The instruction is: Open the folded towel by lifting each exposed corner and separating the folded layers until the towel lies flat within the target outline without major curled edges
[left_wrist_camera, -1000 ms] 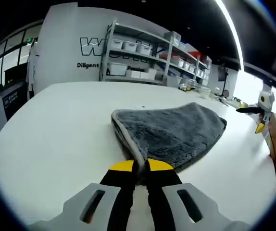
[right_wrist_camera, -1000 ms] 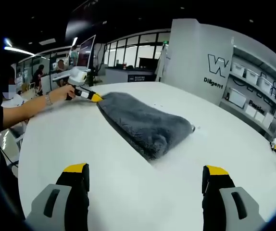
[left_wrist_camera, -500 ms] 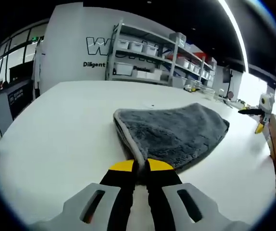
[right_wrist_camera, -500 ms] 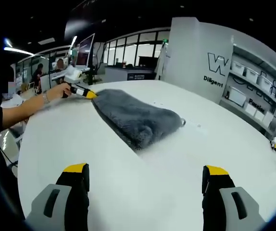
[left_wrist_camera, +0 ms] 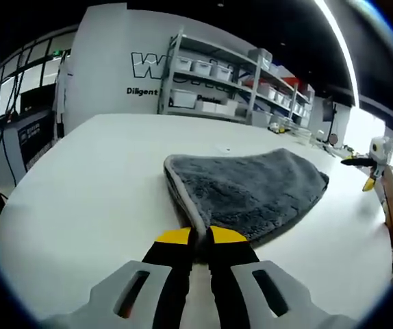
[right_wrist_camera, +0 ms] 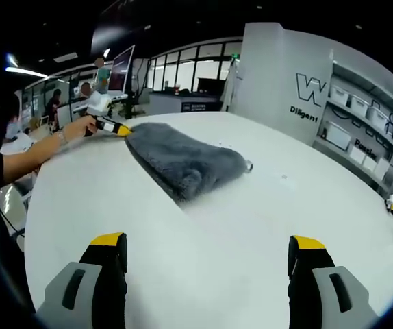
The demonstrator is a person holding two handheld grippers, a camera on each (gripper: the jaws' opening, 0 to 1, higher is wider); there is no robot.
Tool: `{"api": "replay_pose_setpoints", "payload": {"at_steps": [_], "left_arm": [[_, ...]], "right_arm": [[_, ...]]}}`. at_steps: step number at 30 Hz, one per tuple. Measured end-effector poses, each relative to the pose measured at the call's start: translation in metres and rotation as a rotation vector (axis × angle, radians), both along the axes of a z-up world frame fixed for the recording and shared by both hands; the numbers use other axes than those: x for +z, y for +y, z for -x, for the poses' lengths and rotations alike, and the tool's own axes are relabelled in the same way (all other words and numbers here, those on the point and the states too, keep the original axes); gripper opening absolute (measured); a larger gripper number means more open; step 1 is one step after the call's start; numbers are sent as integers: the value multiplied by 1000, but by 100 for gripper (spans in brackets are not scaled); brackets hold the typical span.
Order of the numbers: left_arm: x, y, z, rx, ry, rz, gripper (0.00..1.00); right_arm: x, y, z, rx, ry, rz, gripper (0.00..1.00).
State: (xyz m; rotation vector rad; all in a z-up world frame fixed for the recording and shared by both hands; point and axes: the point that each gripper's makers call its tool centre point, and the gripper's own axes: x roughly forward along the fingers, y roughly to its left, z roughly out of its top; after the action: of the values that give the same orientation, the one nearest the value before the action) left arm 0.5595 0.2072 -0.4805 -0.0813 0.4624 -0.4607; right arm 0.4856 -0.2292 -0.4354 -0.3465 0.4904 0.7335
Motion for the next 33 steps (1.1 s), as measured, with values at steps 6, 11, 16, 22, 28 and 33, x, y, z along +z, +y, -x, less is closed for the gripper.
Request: {"api": "replay_pose_setpoints", "payload": {"at_steps": [6,11,16,22,28,33], "left_arm": [[1,12,2,18,-2,-5,8],[0,18,3,32,3,15,8],[0,22,6,45,3,15,8],[0,22,5,47,2,12,8],[1,23,5,53,-1,18,12],[8,27,5,41,-39,-14,19]], "right_arm": [[-3,-2,0,-11,15,12,99],[0,1,-1,-2,9,-4,99],[0,1,-1,1,7,1,99],[-1,1,-2,-2,9,6,99],[-1,1,-1,-4,8,2,99],[-1,0,-1,-4,7,6,99]]}}
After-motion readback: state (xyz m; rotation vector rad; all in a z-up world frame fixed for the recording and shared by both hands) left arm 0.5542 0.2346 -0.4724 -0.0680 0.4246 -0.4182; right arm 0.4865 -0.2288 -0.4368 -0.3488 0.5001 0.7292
